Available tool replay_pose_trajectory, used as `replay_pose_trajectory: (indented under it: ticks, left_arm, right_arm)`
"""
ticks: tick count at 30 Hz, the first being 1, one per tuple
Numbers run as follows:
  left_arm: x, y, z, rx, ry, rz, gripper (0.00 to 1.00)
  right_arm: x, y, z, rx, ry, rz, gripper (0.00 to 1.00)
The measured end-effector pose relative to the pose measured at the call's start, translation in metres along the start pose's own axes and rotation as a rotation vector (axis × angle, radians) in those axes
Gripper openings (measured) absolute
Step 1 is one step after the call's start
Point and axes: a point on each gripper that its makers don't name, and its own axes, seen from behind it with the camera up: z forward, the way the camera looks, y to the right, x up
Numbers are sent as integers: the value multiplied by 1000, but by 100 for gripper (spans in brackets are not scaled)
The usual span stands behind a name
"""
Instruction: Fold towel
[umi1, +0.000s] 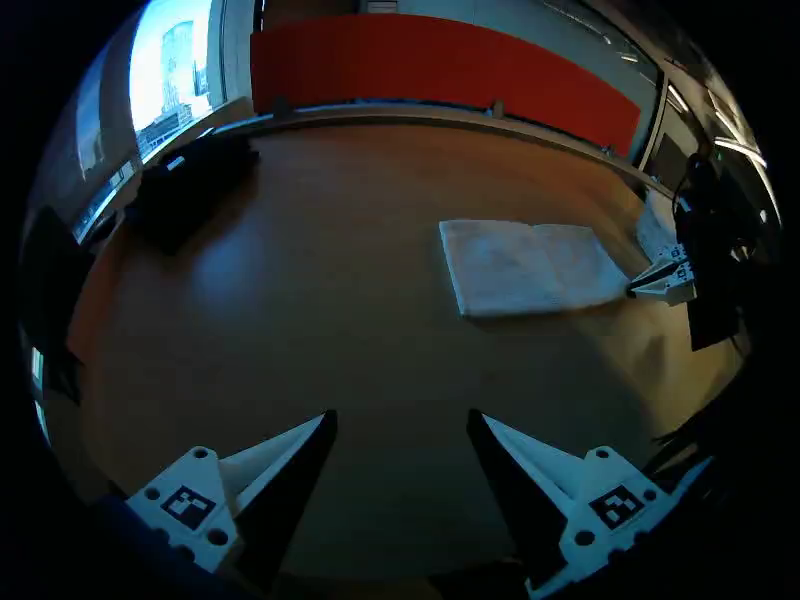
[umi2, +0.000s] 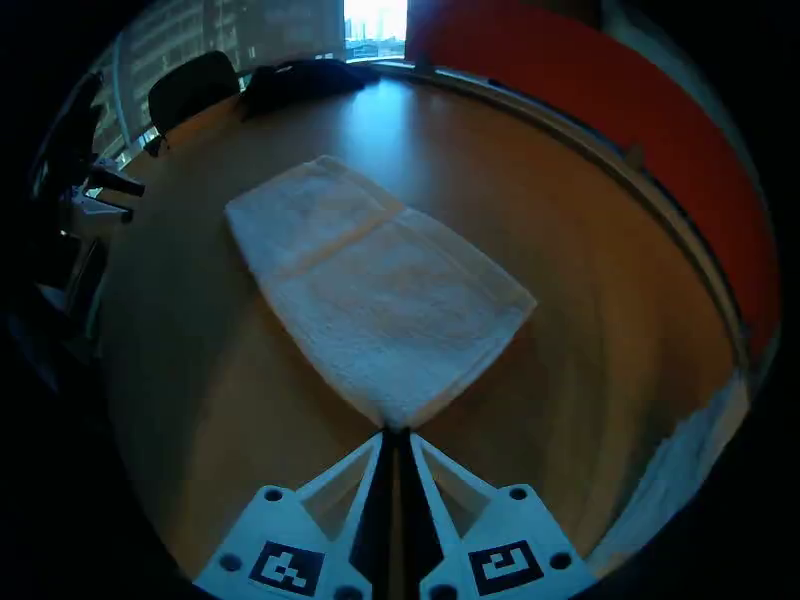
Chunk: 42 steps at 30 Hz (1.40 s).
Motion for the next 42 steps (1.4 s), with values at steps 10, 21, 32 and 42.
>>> replay_pose_trajectory:
  ticks: [10,21,32,42]
  left_arm:
    - [2,1,-2,-5,7,-7,97]
    - [2,4,-6,-12,10,-12,97]
    - [0,6,-9,-11,12,-20,97]
    - [-4,9,-12,-10,13,-33,97]
  right_arm:
    - [25,9,-23,-48,51,-15,3]
    - [51,18,-48,-78,97,-42,3]
    - [85,16,-59,-80,140,-97,3]
    - [137,-5,-57,-29,192,-185,3]
